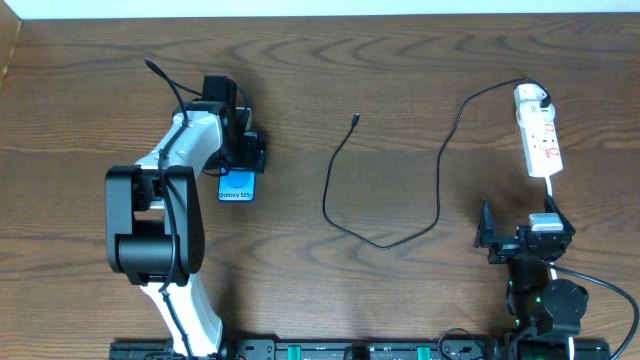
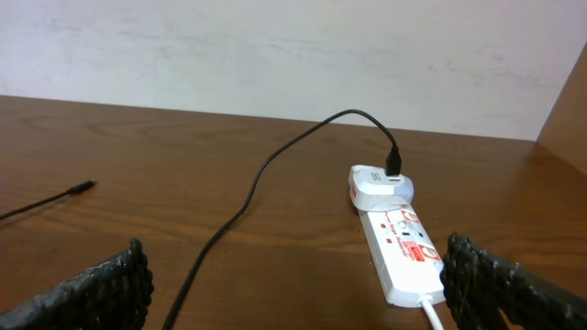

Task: Plug charger to phone and switch on socket
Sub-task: 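Lift the phone upright with the left gripper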

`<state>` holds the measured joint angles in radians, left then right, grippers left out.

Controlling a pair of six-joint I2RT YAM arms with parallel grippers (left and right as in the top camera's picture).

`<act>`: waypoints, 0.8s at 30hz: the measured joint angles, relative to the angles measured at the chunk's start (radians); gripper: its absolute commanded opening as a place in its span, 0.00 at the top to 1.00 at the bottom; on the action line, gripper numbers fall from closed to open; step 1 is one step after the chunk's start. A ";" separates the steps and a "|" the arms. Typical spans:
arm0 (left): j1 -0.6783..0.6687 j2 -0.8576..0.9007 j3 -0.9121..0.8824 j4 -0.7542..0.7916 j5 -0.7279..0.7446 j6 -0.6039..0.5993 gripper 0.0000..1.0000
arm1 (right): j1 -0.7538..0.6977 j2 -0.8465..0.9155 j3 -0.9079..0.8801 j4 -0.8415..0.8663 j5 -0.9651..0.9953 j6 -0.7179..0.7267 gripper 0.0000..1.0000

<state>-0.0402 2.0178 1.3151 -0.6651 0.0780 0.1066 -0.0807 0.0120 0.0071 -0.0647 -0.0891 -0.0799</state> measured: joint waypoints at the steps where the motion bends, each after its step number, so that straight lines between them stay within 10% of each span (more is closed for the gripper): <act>1: 0.000 0.000 0.000 0.000 0.000 0.000 0.10 | 0.000 0.000 0.000 0.000 0.000 0.000 0.01; 24: 0.000 -0.002 0.000 0.002 -0.001 0.006 0.27 | 0.000 0.000 0.000 0.000 0.000 0.000 0.01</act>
<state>-0.0402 2.0159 1.3151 -0.6632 0.0769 0.1123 -0.0807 0.0120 0.0071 -0.0647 -0.0891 -0.0799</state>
